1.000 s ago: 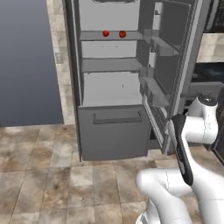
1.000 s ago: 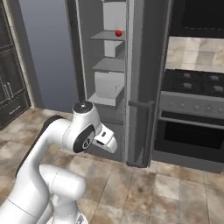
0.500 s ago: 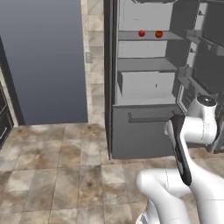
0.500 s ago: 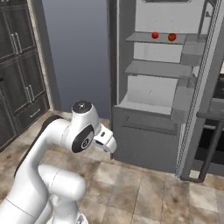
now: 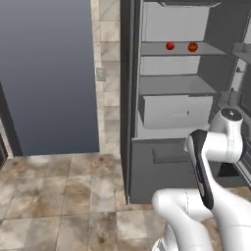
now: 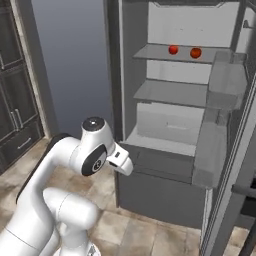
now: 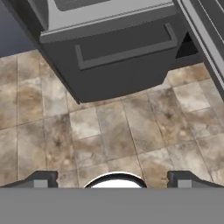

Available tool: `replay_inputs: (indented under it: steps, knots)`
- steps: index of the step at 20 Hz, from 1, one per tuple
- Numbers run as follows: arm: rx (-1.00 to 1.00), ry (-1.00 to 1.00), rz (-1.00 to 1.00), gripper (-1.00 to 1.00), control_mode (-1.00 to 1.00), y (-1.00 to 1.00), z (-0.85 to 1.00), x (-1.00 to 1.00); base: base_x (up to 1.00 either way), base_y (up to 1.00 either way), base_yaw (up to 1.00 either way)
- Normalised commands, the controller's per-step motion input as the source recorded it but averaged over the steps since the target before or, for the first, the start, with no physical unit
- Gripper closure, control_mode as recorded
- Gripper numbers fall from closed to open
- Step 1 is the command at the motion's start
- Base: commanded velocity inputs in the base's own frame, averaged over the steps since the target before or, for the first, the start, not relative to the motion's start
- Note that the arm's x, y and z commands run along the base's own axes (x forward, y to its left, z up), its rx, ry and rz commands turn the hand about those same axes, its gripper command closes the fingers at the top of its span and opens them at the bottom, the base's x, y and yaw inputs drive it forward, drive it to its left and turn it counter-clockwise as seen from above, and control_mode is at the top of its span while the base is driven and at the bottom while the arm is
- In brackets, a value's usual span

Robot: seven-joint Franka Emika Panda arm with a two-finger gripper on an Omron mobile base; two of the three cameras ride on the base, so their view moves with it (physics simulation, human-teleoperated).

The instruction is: Place one tomato and one chicken drumstick in each tupperware on the nearby counter, to pack two identical lunches.

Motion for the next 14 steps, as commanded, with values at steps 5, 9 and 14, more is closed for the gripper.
replay_inputs:
  steps: [5, 9, 14]
  knots:
    - [0.0, 0.0, 0.0, -1.0, 1.0, 0.0, 0.0, 0.0, 0.84, -0.22, 0.01]
    - [0.0, 0.0, 0.0, -1.0, 1.0, 0.0, 0.0, 0.0, 0.27, -0.49, 0.01]
    - [0.0, 0.0, 0.0, -1.0, 1.0, 0.0, 0.0, 0.0, 0.1, -0.43, 0.02]
